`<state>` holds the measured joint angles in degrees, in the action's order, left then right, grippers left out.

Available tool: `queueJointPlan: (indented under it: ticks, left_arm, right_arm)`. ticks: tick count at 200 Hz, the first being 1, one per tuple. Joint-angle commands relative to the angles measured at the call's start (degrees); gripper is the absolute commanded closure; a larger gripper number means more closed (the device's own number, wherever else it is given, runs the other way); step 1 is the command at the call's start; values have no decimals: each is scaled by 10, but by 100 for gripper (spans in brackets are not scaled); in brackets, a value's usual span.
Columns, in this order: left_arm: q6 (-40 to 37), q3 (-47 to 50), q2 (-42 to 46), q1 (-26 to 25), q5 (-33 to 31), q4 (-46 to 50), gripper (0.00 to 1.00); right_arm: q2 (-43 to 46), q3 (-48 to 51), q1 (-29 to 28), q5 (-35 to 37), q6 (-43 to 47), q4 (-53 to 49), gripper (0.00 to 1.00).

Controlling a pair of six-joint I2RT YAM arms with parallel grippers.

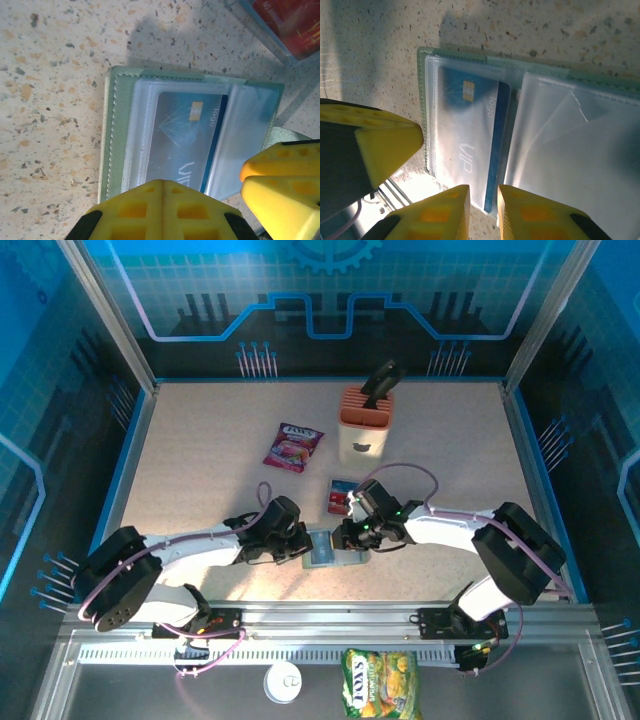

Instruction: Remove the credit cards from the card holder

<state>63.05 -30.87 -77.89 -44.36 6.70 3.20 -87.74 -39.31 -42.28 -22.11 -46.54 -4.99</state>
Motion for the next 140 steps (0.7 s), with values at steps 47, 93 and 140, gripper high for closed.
queueJointPlan:
  ticks: [47, 93, 140]
  left_arm:
    - [3, 23, -18, 4, 5, -12, 100]
    - [4, 30, -20, 5, 0, -8, 100]
    - [2, 29, -22, 5, 0, 0, 100]
  right_arm:
    - [-24, -33, -16, -13, -4, -1, 76]
    - [-37, -42, -19, -13, -3, -1, 75]
    - [-57, -51, -22, -15, -1, 2, 75]
